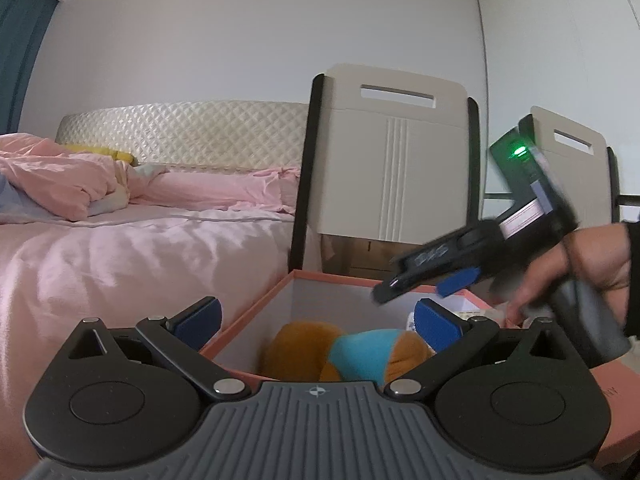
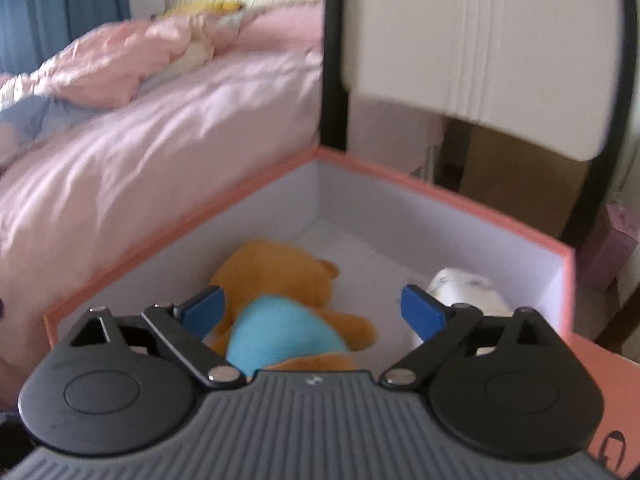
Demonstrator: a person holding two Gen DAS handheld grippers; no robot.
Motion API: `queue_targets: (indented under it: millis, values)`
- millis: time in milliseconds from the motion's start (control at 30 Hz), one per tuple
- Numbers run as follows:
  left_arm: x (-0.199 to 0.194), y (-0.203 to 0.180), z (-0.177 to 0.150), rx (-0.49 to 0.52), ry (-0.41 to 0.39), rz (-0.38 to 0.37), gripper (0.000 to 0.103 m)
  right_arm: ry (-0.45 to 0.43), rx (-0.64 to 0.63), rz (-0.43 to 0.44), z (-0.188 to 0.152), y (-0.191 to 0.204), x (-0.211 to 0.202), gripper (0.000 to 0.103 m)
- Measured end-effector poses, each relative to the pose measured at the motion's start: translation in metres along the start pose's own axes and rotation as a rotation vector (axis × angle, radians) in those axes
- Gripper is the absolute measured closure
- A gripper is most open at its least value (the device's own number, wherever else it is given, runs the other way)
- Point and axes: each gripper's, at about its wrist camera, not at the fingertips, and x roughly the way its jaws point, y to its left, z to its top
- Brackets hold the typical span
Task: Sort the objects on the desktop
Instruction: 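Carry the plush dog with the right gripper and release it into the pink box, then withdraw the right gripper from the box toward the pink lid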
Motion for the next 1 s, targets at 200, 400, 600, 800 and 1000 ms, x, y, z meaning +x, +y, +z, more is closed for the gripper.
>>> queue_targets:
  millis: [200, 400, 600, 800, 1000]
  values:
    - [-0.001, -0.005, -0.002, 0.016, 0.0, -0.024, 0.0, -0.083, 0.07, -0.054, -0.02, -0.027, -0.055, 0.005]
    - [-0.001, -0.012, -0.004, 0.028, 0.001, -0.042, 0.0, -0.176, 0.108, -0.117, -0.048, -0.045, -0.106, 0.005]
    - [-0.003, -0.023, -0.009, 0.05, 0.01, -0.058, 0.0, -0.299, 0.132, -0.159, -0.089, -0.048, -0.149, 0.003]
    - [-0.005, -0.031, -0.012, 0.071, 0.015, -0.076, 0.0, -0.411, 0.11, -0.202, -0.13, -0.038, -0.176, 0.0]
    - [-0.004, -0.035, -0.016, 0.083, 0.022, -0.076, 0.0, -0.49, 0.156, -0.229, -0.167, -0.042, -0.185, 0.0]
